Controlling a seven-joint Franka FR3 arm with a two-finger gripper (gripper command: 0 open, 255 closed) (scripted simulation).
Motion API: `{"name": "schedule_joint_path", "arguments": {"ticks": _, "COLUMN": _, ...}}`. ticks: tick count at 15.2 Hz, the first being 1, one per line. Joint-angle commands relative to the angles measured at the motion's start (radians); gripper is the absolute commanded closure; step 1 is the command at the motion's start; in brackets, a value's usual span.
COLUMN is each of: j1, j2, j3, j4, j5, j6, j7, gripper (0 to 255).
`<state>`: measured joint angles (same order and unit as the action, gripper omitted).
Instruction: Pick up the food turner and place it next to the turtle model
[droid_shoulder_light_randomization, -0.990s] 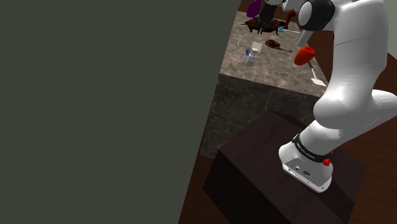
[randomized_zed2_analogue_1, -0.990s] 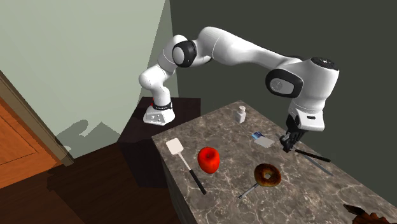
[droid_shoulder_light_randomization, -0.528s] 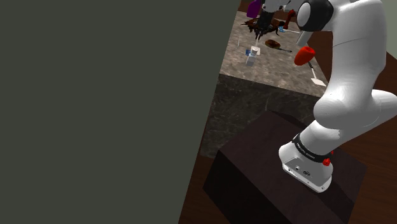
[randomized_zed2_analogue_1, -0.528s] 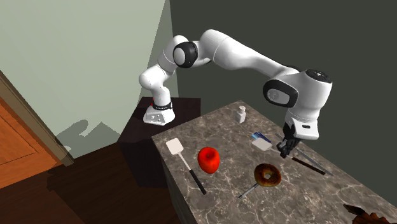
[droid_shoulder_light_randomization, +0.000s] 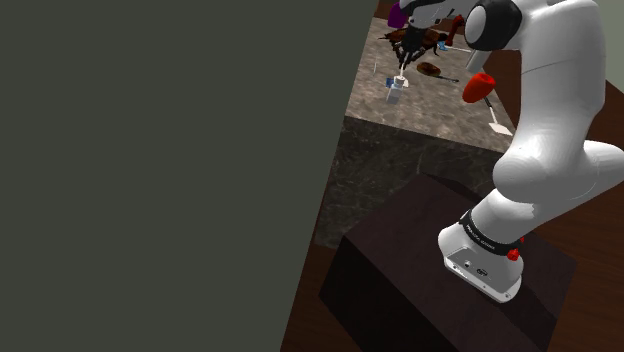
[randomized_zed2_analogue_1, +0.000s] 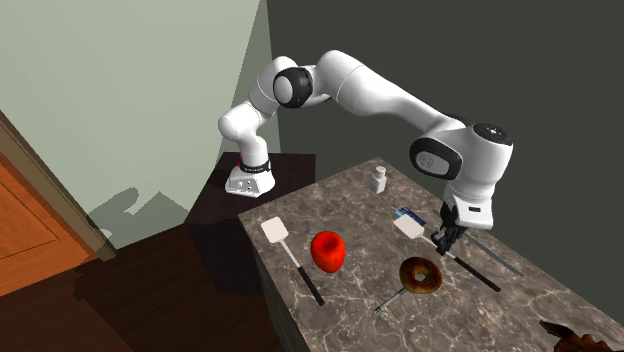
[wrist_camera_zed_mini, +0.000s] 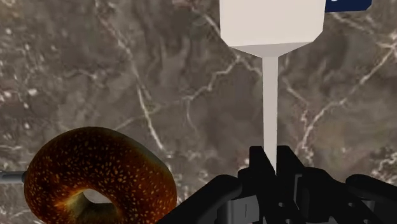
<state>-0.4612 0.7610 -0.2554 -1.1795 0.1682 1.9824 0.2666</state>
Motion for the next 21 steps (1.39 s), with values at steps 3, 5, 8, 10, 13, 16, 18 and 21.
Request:
{"name": "schedule_joint_path", "arguments": {"ticks": 3, "j1": 0.0, "j2": 0.0, "j3": 0.0, "j4": -0.001, "j5": 0.0, "j6": 0.002, "j7": 0.0, "gripper": 255}}
{"name": "schedule_joint_path", "arguments": {"ticks": 5, "j1": 0.0, "j2": 0.0, "j3": 0.0, "j4": -0.001, "j5": 0.0, "j6": 0.001, "j7": 0.0, "gripper": 0}}
{"name": "schedule_joint_path", "arguments": {"ticks": 8, "j1": 0.0, "j2": 0.0, "j3": 0.0, "j4": -0.001, "j5": 0.0, "j6": 0.001, "j7": 0.0, "gripper": 0}}
{"name": "schedule_joint_path", "arguments": {"ticks": 10, "j1": 0.0, "j2": 0.0, "j3": 0.0, "j4": -0.001, "j5": 0.0, "j6": 0.001, "j7": 0.0, "gripper": 0}}
{"name": "schedule_joint_path", "arguments": {"ticks": 13, "j1": 0.0, "j2": -0.032, "j3": -0.005, "j4": 0.045, "j5": -0.007, "j6": -0.077, "j7": 0.005, "gripper": 0}}
{"name": "schedule_joint_path", "arguments": {"ticks": 16, "j1": -0.001, "j2": -0.039, "j3": -0.006, "j4": 0.061, "j5": -0.009, "j6": -0.098, "j7": 0.007, "gripper": 0}}
{"name": "schedule_joint_path", "arguments": {"ticks": 18, "j1": -0.001, "j2": -0.039, "j3": -0.006, "j4": 0.061, "j5": -0.009, "j6": -0.099, "j7": 0.007, "gripper": 0}}
{"name": "schedule_joint_path", "arguments": {"ticks": 21, "j1": -0.001, "j2": -0.039, "j3": -0.006, "j4": 0.061, "j5": -0.009, "j6": -0.099, "j7": 0.007, "gripper": 0}}
